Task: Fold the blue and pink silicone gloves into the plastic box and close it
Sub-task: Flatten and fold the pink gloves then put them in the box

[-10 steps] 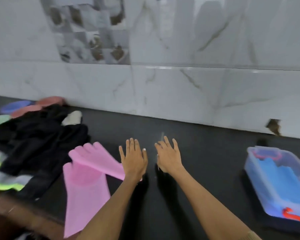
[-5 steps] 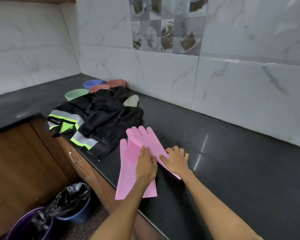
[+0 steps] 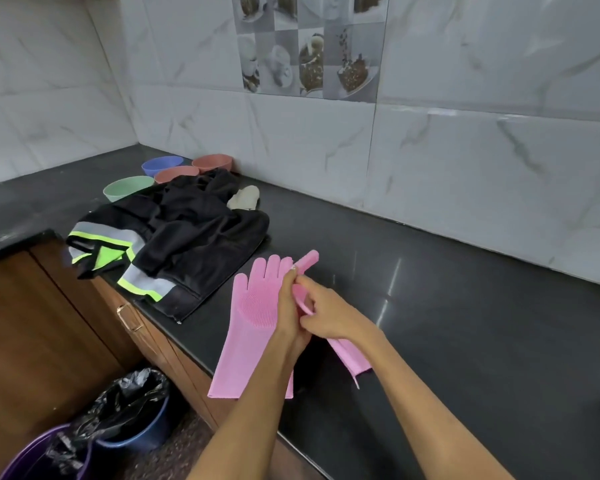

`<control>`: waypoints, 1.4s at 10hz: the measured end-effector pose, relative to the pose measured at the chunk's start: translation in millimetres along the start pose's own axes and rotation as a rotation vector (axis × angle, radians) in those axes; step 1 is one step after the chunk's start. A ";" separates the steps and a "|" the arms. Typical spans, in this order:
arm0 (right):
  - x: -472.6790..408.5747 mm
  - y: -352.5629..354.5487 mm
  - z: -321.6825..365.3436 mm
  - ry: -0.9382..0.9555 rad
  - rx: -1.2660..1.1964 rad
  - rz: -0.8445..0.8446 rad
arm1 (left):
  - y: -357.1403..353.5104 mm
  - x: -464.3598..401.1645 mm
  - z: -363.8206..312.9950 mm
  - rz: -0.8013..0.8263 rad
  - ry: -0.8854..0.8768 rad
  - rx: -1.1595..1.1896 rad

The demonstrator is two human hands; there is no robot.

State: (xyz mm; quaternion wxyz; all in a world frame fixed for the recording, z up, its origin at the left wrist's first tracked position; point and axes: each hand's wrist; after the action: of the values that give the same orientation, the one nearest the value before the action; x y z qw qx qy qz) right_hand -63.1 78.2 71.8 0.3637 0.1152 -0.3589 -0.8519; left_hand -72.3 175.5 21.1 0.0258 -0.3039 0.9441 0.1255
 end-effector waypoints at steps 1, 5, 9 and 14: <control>19.7 6.9 3.5 -0.024 0.135 0.150 | 18.6 -21.3 11.3 -0.087 -0.246 -0.910; 101.8 19.0 -93.2 -0.434 -0.235 -0.503 | -31.1 46.6 3.5 0.748 0.865 0.677; 104.5 32.5 -115.5 -0.755 -0.235 -0.544 | -66.8 6.0 -19.8 0.764 0.810 0.154; 81.9 37.2 -119.4 -0.841 -0.167 -0.475 | -83.1 -5.9 -7.5 0.388 0.199 -0.274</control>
State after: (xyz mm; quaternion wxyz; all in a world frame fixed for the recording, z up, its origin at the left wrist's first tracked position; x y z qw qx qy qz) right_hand -46.6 -60.1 17.5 -0.0091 -0.1899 -0.3689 -0.9098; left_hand -19.1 111.8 10.7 -0.1334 -0.1287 0.9567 0.2244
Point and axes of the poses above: each hand's wrist, its own x-axis away from the middle knuckle, its own y-axis out of the back of the hand, z = x × y, and after that the axes turned 5 degrees about x, right-handed
